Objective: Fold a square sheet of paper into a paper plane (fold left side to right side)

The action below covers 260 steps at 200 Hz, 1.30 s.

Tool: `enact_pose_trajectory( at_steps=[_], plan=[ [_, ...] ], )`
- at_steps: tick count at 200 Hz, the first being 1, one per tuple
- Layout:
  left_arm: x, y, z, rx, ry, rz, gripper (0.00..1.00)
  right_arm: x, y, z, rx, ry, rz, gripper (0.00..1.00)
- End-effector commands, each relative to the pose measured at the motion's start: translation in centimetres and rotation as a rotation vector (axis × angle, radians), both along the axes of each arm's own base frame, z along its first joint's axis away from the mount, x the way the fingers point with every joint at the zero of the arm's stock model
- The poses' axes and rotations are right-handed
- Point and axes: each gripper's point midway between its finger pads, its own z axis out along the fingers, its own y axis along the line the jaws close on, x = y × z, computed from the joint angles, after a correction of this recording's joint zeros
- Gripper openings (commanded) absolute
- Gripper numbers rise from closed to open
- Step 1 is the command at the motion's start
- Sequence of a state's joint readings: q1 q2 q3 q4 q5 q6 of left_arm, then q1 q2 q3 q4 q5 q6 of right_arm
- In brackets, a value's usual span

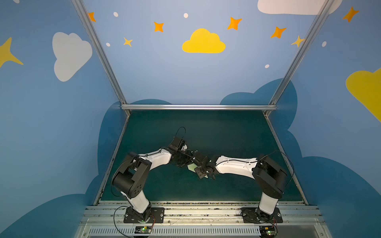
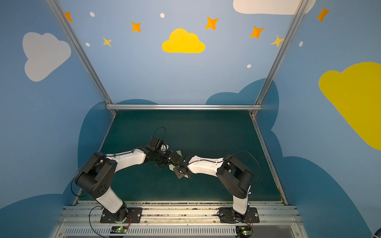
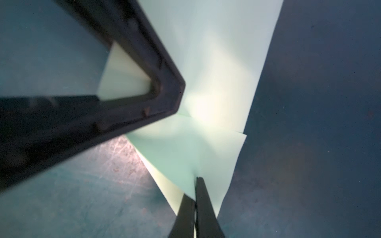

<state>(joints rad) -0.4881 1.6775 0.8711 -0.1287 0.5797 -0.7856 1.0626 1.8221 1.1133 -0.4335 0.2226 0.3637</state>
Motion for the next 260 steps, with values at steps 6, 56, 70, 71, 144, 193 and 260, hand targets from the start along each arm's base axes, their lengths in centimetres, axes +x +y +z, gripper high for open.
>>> enact_pose_trajectory(
  at_steps=[6,56,70,71,144,193,260],
  plan=[
    [1.0,0.4,2.0,-0.003,-0.046,-0.01,0.28,-0.2,0.3,-0.4,0.048,0.043,-0.017,0.0],
    [2.1,3.2,3.4,0.035,-0.085,0.038,0.54,-0.5,0.6,-0.3,0.217,0.169,-0.049,0.0],
    [1.9,3.7,3.4,0.06,-0.092,0.033,0.54,-0.5,0.5,-0.3,0.277,0.213,-0.07,0.0],
    [1.9,3.7,3.4,0.061,-0.093,0.032,0.54,-0.4,0.5,-0.3,0.281,0.215,-0.075,0.0],
    [0.5,2.4,1.8,0.086,-0.086,-0.054,0.15,-0.3,-1.1,-1.9,0.445,0.417,-0.198,0.0],
    [-0.1,-0.6,0.4,0.089,-0.066,-0.159,0.04,-0.4,-1.8,-2.6,0.423,0.456,-0.223,0.0],
    [0.2,-2.4,-1.3,0.088,-0.042,-0.2,0.04,-0.4,-2.1,-2.8,0.413,0.461,-0.229,0.0]
  ],
)
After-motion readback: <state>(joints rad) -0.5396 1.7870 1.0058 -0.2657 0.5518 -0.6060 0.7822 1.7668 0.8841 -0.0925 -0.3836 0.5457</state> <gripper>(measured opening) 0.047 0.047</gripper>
